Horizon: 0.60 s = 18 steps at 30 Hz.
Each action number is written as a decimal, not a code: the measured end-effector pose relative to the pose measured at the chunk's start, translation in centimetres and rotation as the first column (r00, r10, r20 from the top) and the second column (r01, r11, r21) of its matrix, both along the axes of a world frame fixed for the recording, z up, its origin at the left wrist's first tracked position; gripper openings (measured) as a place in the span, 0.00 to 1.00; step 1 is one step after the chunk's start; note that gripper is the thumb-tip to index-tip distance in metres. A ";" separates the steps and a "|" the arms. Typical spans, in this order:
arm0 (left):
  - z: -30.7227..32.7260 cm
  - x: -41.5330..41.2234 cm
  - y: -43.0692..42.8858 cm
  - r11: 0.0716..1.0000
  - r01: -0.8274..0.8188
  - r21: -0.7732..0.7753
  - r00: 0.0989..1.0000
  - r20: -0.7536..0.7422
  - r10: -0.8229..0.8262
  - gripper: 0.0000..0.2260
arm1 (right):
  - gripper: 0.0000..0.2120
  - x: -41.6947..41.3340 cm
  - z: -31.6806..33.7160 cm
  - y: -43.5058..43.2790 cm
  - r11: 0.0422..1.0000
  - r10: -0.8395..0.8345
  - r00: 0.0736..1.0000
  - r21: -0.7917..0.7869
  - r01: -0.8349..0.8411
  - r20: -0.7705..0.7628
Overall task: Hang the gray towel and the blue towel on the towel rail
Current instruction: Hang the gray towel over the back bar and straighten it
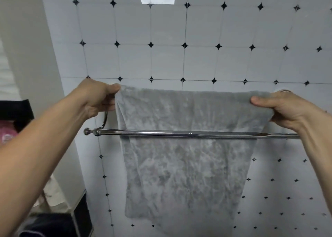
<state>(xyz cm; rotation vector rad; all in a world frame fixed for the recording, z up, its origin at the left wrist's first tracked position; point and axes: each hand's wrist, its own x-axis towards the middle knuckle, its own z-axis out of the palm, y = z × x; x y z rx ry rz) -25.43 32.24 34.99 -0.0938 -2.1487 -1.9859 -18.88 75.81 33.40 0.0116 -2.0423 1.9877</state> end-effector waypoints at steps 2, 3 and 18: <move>0.0 0.1 0.5 1.000 0.004 0.028 1.000 -0.010 -0.003 0.07 | 0.05 -0.2 -0.1 -0.5 1.000 -0.026 0.999 0.001 0.027 -0.039; -0.2 0.1 0.8 0.999 0.010 0.038 1.000 -0.012 -0.009 0.08 | 0.07 -0.2 -0.1 -0.6 1.000 -0.012 0.999 -0.019 0.011 -0.041; -1.6 0.4 0.3 0.987 -0.095 0.130 0.995 -0.025 0.100 0.06 | 0.09 -1.7 -0.4 0.9 0.979 -0.030 0.998 -0.201 0.041 0.057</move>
